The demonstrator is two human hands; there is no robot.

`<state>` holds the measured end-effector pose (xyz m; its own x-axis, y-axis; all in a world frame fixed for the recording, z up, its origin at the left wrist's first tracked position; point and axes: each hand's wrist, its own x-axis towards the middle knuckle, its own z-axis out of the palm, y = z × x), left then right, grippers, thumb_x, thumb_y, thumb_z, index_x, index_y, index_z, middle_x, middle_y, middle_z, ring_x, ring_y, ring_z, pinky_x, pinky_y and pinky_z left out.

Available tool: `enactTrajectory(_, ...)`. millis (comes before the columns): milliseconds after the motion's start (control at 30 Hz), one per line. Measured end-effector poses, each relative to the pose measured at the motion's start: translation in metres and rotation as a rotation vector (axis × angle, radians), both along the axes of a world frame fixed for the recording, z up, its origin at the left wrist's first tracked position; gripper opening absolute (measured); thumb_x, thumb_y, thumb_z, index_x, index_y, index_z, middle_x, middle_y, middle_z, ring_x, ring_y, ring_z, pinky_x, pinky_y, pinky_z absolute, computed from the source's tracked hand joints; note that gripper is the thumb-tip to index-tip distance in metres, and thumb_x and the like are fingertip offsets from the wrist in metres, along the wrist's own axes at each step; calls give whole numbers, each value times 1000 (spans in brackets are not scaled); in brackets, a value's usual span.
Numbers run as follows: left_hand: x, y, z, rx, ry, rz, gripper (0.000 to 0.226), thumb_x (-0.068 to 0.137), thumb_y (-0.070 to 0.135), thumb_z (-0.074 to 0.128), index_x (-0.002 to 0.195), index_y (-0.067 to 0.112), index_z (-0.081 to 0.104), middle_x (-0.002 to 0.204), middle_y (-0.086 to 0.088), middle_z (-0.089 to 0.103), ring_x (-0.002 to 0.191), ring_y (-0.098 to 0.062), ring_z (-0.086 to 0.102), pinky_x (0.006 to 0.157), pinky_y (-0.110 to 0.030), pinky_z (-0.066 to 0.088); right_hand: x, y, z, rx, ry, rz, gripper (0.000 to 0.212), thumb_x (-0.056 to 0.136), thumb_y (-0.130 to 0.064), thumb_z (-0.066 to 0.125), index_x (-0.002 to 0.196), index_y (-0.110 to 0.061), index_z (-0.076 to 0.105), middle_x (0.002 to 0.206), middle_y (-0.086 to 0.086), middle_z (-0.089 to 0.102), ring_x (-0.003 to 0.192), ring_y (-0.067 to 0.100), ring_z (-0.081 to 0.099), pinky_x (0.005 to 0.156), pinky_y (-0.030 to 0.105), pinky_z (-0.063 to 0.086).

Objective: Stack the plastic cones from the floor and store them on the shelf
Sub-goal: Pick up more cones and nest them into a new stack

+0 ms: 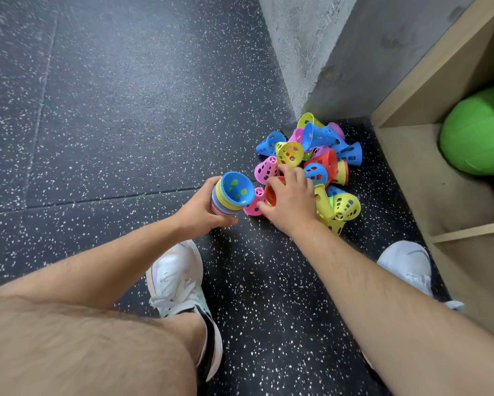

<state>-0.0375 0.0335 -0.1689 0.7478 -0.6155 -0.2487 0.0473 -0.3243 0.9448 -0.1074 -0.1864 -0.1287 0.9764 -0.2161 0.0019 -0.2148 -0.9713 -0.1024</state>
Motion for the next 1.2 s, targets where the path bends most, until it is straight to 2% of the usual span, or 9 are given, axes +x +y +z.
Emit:
enactTrajectory(133,4,-8,6,24,7,4,88,62,18,88,136,29,42,124,-4,66,103,-6,63,97,-26,50,6,-4,-9,-112,113,31,67,82,-50,70,137,-23,45,151,4,36,135,29,33,114,44,28)
enactTrajectory(333,13,-6,9,41,40,56,78,62,20,89,125,35,47,112,-1,69,91,-7,66,86,-32,58,21,-14,-16,-106,63,44,66,82,-45,74,134,-18,43,129,2,50,115,25,46,103,39,37)
enactTrajectory(433,16,-6,6,48,50,79,81,62,22,91,129,32,48,111,-2,71,88,-12,68,80,-39,60,22,-20,-9,24,5,0,67,79,-55,71,130,-18,49,125,1,54,115,25,47,102,40,35)
enactTrajectory(600,20,-10,3,60,10,85,77,66,21,92,126,42,50,111,13,71,93,-5,68,88,-33,54,23,-27,24,355,-353,-184,56,74,-59,68,116,-23,60,111,-7,62,105,20,52,93,28,30)
enactTrajectory(767,23,-11,6,67,-17,23,77,66,37,89,127,56,46,118,15,69,109,-12,68,100,-44,54,40,-11,56,560,-472,-80,46,81,-54,67,115,-24,64,106,-10,64,102,15,54,97,34,42)
enactTrajectory(833,23,-12,7,37,-17,13,75,70,30,89,128,53,48,117,12,70,108,-14,69,100,-45,55,44,2,59,565,-436,12,45,82,-53,68,116,-23,65,108,-11,65,102,13,55,98,36,43)
enactTrajectory(967,22,-14,5,9,-26,10,75,72,21,89,132,43,48,119,7,69,109,-14,68,101,-41,54,41,16,43,567,-118,62,56,84,-64,59,127,-28,61,126,-14,62,117,10,50,106,34,35)
enactTrajectory(1100,22,-13,2,-12,-21,9,77,75,12,91,132,39,47,120,7,69,109,-8,67,97,-25,52,32,6,18,633,-175,-141,27,97,-28,51,117,-15,63,110,0,66,105,22,58,97,45,46)
enactTrajectory(1200,22,-11,0,-16,-39,5,77,76,8,90,134,35,46,122,6,67,108,-4,66,95,-19,50,28,6,8,509,147,-100,33,90,-21,55,122,-18,62,115,3,64,110,24,56,98,43,46)
